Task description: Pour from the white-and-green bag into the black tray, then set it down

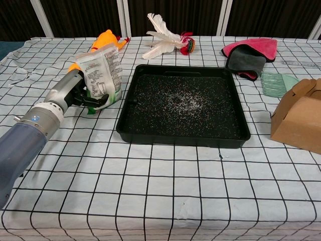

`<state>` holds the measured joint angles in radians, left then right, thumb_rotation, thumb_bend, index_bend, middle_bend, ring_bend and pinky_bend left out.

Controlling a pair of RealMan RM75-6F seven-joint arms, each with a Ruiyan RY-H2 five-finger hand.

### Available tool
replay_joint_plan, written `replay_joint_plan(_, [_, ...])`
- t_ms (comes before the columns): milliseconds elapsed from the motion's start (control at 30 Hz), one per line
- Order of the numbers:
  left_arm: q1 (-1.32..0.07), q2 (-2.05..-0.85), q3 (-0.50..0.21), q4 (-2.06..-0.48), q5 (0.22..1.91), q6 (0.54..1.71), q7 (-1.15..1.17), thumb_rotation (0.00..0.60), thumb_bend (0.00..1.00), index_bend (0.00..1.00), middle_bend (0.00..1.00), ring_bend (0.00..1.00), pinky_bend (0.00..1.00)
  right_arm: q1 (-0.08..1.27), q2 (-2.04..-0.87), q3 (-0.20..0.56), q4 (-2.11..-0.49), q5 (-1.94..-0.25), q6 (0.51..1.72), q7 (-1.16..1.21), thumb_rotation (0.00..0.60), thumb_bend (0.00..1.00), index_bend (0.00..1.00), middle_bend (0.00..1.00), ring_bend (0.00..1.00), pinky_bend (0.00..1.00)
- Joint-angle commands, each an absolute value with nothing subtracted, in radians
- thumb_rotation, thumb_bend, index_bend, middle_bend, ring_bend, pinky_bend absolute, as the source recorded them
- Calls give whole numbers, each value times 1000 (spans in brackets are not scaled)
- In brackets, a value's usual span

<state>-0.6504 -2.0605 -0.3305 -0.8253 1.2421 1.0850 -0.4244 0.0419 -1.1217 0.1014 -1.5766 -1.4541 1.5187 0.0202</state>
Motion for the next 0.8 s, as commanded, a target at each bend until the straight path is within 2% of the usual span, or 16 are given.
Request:
replay_joint_plan(33, [-651,-2061,-331,-823,1242,1084,-425,600,577,315,348,271,419,42,-1122,101,-1577,-1455,1519,20,600,289,214,104,192,233])
replay_joint_plan(800, [-645,-2050,-326,-846,1248,1092,-417,600,577,317,348,271,418,37,-1118,102,-1578,-1453,1525,18,600,289,214,104,192,233])
